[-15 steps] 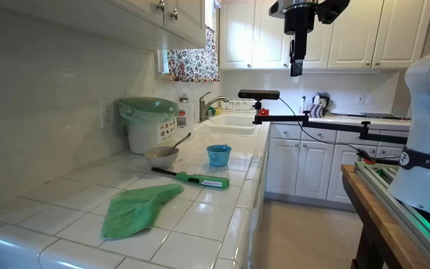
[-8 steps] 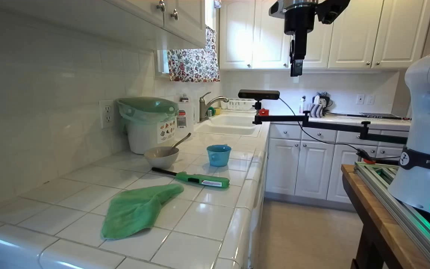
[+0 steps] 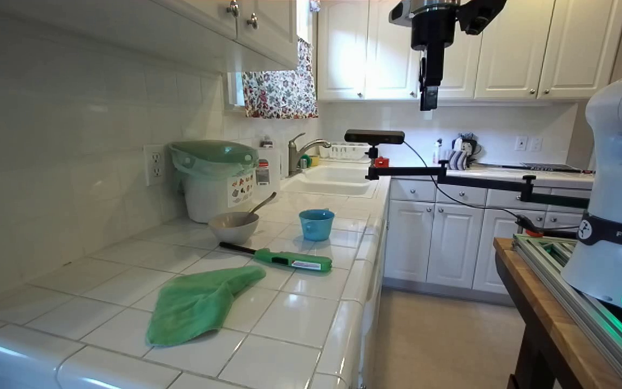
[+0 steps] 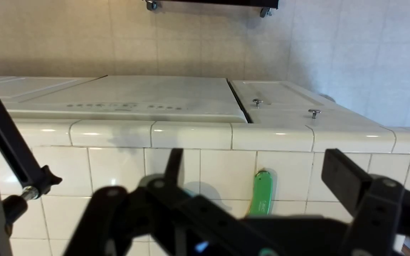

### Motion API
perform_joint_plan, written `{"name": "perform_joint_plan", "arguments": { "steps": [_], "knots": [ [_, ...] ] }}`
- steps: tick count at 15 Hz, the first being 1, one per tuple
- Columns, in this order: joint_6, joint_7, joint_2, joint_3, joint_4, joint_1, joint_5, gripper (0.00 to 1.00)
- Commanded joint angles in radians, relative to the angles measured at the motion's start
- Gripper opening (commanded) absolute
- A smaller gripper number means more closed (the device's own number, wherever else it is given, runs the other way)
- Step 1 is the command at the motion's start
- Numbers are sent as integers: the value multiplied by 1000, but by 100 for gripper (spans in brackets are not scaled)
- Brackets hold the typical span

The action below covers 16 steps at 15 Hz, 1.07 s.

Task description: Use the towel to wipe the green object

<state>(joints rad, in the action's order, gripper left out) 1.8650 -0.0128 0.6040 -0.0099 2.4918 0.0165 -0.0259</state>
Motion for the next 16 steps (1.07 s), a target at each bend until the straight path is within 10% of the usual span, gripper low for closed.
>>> {"name": "perform_joint_plan", "arguments": {
  "steps": [1,16],
  "knots": [
    [-2,-2,0,4,-2,-4,2,100],
    [484,85,-313,108,33,117,203,100]
  ]
}}
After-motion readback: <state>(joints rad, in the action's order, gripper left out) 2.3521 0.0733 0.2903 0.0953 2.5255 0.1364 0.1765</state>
